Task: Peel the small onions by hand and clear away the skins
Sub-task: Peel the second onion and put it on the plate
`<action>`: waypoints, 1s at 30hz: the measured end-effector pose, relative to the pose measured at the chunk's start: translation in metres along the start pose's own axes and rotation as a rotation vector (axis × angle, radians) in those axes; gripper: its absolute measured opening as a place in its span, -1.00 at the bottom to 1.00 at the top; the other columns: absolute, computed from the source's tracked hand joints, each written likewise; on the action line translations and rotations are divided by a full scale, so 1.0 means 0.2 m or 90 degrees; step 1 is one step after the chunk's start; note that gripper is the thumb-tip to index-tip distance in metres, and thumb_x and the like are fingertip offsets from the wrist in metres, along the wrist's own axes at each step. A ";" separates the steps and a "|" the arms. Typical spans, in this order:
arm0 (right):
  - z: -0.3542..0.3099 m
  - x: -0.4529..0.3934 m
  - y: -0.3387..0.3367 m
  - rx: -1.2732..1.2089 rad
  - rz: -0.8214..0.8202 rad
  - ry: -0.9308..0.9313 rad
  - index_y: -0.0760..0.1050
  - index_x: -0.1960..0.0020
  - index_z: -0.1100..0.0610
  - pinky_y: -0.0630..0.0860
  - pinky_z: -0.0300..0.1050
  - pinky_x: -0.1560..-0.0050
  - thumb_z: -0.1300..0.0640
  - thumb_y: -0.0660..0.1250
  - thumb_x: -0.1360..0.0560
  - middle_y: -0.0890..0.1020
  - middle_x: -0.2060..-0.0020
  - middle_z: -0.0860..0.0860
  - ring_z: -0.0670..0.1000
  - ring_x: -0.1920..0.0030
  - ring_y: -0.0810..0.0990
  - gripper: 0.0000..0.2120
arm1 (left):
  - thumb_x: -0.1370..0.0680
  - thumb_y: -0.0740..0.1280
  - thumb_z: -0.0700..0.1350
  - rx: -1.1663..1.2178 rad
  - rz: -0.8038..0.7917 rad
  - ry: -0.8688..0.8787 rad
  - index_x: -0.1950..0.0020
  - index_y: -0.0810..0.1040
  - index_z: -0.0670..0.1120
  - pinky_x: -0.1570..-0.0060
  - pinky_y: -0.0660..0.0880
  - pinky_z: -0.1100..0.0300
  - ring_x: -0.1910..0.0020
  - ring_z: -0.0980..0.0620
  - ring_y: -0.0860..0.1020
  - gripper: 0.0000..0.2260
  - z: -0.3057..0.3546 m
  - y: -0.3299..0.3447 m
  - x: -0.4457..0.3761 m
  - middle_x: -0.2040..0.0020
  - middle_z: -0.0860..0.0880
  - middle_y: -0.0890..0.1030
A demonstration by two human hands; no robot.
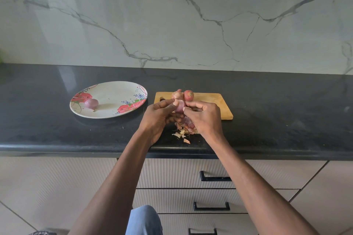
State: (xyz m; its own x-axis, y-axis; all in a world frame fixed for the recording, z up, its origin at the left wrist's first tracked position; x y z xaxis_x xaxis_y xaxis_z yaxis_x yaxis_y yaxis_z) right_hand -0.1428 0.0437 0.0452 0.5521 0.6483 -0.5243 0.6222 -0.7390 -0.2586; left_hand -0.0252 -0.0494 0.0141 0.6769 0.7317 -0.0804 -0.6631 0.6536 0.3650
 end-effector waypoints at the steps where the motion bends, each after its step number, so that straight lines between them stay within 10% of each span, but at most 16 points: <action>1: 0.00 0.00 0.00 0.003 0.005 0.001 0.73 -0.02 0.17 0.58 -0.27 0.35 0.13 0.52 -0.48 0.73 0.25 -0.07 -0.15 0.30 0.70 -0.85 | -0.46 0.43 -0.12 -0.008 0.000 0.002 -0.11 0.67 -0.25 0.14 0.66 0.16 0.21 -0.08 0.67 -0.71 0.00 0.00 0.00 0.02 -0.25 0.70; 7: -0.05 0.02 0.02 0.078 0.036 -0.084 0.72 0.12 0.19 0.59 -0.06 0.36 0.10 0.49 -0.52 0.70 0.33 -0.01 -0.06 0.36 0.64 -0.84 | -0.44 0.45 -0.13 -0.029 0.010 0.011 -0.10 0.68 -0.26 0.17 0.66 0.17 0.21 -0.06 0.68 -0.71 -0.01 -0.02 -0.02 0.01 -0.23 0.71; 14: -0.05 0.02 0.00 0.070 0.034 -0.064 0.72 0.08 0.19 0.49 -0.38 0.38 0.14 0.49 -0.50 0.69 0.30 -0.05 -0.20 0.29 0.64 -0.89 | -0.44 0.45 -0.13 -0.021 0.011 0.014 -0.16 0.63 -0.30 0.15 0.66 0.16 0.23 -0.07 0.66 -0.64 -0.02 -0.03 -0.02 -0.02 -0.27 0.69; 22: -0.05 0.01 -0.01 0.047 0.020 -0.044 0.75 0.11 0.12 0.53 -0.31 0.31 0.11 0.50 -0.51 0.71 0.30 -0.12 -0.13 0.24 0.67 -0.91 | -0.46 0.47 -0.16 -0.040 0.029 0.020 -0.14 0.59 -0.28 0.12 0.66 0.12 0.18 -0.07 0.68 -0.68 -0.01 -0.03 -0.01 0.04 -0.22 0.71; 30: -0.04 0.02 0.00 0.038 0.037 -0.040 0.71 0.20 0.19 0.47 -0.33 0.36 0.13 0.54 -0.48 0.69 0.35 -0.06 -0.14 0.35 0.63 -0.86 | -0.55 0.45 -0.19 -0.134 0.022 0.048 -0.18 0.59 -0.29 -0.16 0.58 -0.21 0.02 -0.23 0.67 -0.74 -0.01 -0.03 -0.03 -0.04 -0.26 0.69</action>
State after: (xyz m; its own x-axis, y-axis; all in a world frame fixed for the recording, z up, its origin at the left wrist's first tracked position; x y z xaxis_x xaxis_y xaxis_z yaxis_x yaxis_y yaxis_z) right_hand -0.1365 0.0477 0.0502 0.5498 0.5922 -0.5891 0.5542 -0.7863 -0.2732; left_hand -0.0249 -0.0573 0.0100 0.6314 0.7621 -0.1435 -0.7435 0.6475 0.1674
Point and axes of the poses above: each hand's wrist, its own x-axis away from the middle knuckle, its own y-axis out of the palm, z = x × y, the point moved 9 cm from there along -x, towards the middle knuckle
